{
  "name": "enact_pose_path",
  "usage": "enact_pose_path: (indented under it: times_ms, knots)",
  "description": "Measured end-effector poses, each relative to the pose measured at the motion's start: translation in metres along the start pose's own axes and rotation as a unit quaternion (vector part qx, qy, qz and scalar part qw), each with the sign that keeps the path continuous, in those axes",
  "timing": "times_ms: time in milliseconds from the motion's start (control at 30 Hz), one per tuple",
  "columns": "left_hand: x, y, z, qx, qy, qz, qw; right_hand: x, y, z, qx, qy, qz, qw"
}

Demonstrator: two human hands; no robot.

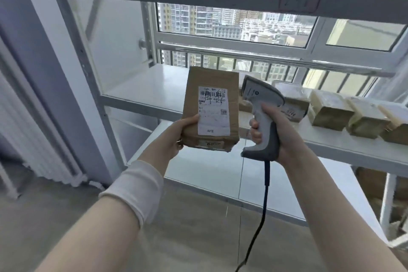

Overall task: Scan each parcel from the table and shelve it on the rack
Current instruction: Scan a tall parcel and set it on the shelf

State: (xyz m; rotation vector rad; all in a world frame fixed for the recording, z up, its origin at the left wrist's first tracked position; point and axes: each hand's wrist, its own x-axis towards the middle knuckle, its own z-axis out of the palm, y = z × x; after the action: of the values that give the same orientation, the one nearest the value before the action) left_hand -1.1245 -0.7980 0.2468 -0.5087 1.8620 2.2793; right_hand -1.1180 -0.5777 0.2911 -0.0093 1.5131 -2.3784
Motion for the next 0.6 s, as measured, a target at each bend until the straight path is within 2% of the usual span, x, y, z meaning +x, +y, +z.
enact_pose_path:
  times_ms: [333, 600]
  knots:
    - [0.149, 0.076, -0.046, 0.041, 0.054, -0.041, 0.997, 0.17, -0.021, 0.024, 0.0, 0.002, -0.007, 1.0]
    - [0.261, 0.112, -0.077, 0.12, -0.002, -0.119, 0.986, 0.269, -0.016, 0.052, -0.009, 0.037, -0.003, 0.999]
